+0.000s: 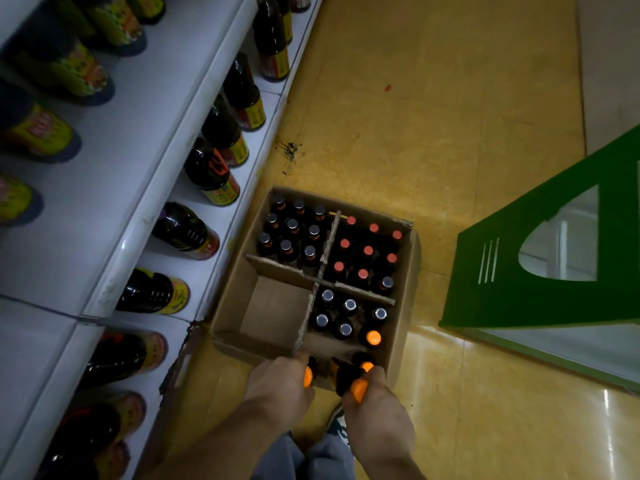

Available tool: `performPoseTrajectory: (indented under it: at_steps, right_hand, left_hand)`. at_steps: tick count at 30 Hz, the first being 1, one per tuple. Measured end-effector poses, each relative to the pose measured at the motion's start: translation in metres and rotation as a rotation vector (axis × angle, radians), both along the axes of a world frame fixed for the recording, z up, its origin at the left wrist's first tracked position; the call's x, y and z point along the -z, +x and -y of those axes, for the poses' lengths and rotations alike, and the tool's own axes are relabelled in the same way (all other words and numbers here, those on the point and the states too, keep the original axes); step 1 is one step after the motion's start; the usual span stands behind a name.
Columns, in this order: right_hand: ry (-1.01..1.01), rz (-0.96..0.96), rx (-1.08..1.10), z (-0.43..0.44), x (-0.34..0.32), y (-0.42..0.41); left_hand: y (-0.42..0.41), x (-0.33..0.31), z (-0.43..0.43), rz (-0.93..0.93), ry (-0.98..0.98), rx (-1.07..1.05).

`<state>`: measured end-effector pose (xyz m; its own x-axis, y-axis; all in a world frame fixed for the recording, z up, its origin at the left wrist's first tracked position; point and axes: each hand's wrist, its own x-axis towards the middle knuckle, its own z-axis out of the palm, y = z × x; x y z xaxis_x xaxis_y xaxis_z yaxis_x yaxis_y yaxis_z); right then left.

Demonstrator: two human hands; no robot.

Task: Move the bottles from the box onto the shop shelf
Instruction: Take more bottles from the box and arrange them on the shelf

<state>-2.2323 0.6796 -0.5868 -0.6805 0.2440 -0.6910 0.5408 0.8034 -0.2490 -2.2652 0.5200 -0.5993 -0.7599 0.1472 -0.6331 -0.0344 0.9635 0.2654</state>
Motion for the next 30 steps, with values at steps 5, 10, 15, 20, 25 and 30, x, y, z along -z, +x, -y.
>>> performPoseTrajectory:
  at_steps: [5,10,15,20,25,30]
  right_hand:
    - [-0.001,-0.049,-0.029,-0.002,-0.025,0.004]
    - [0.027,-0.068,-0.043,-0.001,-0.058,0.008]
    - [0.023,-0.085,-0.059,-0.002,-0.094,0.01]
    - [-0.014,-0.136,-0.067,-0.007,-0.137,0.009]
    - [-0.02,-0.167,-0.073,-0.007,-0.179,0.01]
    - [-0.036,-0.198,-0.074,-0.006,-0.223,0.013]
  left_hand:
    - [0.007,-0.024,0.002,-0.002,0.014,-0.05]
    - [0.015,-0.055,0.006,0.015,0.07,-0.138]
    - [0.02,-0.087,0.009,-0.01,0.102,-0.171]
    - [0.022,-0.126,0.01,-0.059,0.108,-0.188]
    - [0.025,-0.172,0.013,-0.124,0.112,-0.19]
    - [0.03,-0.214,0.02,-0.159,0.139,-0.159]
